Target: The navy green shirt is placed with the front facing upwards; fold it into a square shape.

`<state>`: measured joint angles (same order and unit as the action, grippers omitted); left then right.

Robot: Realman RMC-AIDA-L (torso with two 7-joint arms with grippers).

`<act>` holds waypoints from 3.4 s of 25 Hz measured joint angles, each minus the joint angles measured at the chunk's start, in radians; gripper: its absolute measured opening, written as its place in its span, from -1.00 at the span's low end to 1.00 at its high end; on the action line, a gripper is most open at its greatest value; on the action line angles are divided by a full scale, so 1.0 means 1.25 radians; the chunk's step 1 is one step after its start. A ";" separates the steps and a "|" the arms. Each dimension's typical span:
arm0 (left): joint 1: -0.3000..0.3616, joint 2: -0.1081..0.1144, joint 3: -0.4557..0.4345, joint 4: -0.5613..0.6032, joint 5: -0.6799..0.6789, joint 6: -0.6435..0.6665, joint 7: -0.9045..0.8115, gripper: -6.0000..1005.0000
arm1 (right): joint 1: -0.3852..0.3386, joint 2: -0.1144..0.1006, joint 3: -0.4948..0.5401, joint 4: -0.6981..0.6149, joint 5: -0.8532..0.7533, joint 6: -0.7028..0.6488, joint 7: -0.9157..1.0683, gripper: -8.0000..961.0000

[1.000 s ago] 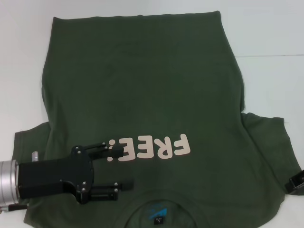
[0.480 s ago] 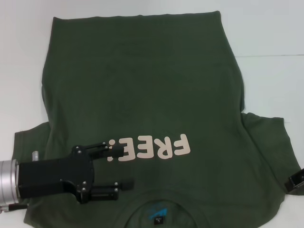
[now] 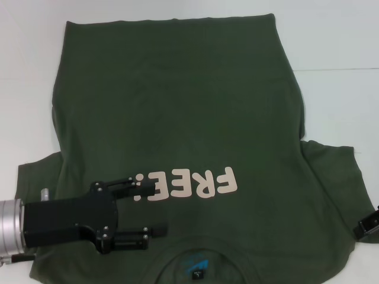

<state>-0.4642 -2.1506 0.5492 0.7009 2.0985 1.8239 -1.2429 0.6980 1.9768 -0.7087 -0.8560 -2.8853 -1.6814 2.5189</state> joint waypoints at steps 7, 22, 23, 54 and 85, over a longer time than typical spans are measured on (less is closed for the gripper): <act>0.001 0.000 0.000 0.000 0.000 0.000 0.000 0.66 | 0.000 0.000 0.000 0.000 -0.004 0.010 0.000 0.65; 0.001 0.000 0.000 0.000 0.000 0.000 0.000 0.66 | 0.000 0.001 0.000 0.008 -0.002 0.016 0.000 0.64; 0.001 0.000 0.000 -0.001 0.000 0.000 0.000 0.66 | 0.000 0.001 0.000 0.008 -0.001 0.016 0.000 0.64; 0.001 0.000 0.000 -0.002 0.000 -0.010 0.004 0.66 | 0.010 0.013 0.000 0.012 0.018 0.012 0.002 0.07; -0.005 0.000 -0.004 -0.004 -0.007 -0.019 0.008 0.66 | -0.029 -0.030 0.006 -0.001 0.013 0.150 -0.005 -0.98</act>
<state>-0.4707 -2.1506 0.5437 0.6964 2.0898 1.8007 -1.2333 0.6616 1.9399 -0.7008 -0.8569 -2.8687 -1.4945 2.5131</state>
